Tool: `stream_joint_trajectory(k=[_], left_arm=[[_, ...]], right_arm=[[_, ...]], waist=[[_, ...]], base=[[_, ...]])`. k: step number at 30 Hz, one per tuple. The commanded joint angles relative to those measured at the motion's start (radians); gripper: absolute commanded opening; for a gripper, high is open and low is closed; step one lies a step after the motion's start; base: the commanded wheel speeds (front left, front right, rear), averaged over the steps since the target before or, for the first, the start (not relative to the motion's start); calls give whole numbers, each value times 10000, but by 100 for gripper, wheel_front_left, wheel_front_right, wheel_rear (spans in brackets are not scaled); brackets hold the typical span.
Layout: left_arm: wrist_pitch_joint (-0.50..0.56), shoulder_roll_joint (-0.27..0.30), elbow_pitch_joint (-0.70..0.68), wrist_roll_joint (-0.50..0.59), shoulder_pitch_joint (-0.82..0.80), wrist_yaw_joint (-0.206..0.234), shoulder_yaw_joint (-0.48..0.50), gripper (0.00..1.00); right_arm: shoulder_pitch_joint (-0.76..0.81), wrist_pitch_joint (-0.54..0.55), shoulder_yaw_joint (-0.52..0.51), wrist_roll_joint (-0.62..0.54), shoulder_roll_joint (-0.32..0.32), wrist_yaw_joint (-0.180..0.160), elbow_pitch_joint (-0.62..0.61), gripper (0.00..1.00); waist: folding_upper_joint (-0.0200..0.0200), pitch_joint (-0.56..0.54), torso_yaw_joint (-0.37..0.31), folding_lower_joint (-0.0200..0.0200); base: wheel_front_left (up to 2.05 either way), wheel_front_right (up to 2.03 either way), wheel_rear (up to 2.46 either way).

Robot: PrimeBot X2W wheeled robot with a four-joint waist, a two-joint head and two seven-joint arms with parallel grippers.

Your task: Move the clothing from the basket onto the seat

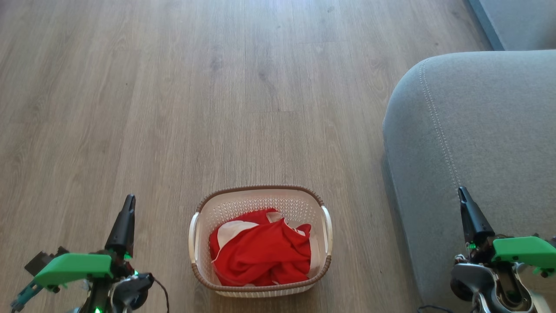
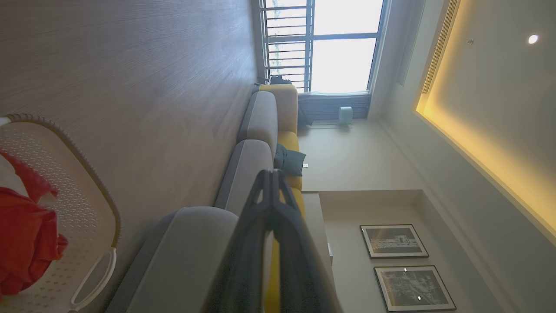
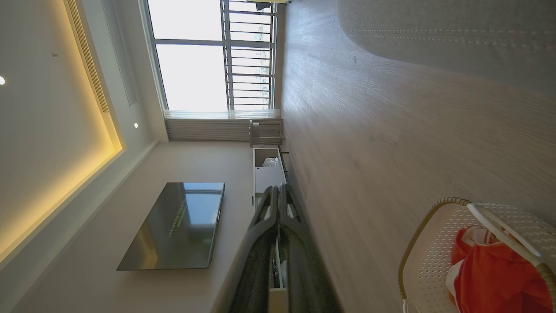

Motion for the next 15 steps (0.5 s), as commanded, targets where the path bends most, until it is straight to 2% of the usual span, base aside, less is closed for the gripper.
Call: stream_joint_trajectory(k=[1,5,6,9,15], left_arm=[[76,87,-294,62,-477,-92,318,0],[76,87,-294,62,-477,-92,318,0],[-9,-6,33,2,4,13,-3,100],[-22,-53,451,1,233,17,-29,100],[-196,-47,375,103,212,12,4,100]], right_arm=[[-525,68,169,62,17,0,-393,0],[-525,68,169,62,17,0,-393,0],[4,-4,8,-4,0,0,32,100],[225,-10,62,-6,4,0,468,100],[196,-185,102,-161,0,0,350,100]], waist=[[0,0,0,0],[0,0,0,0],[0,0,0,0],[0,3,-1,0],[0,10,-14,0]], base=[[0,0,0],[0,0,0],[0,0,0],[0,0,0],[0,0,0]])
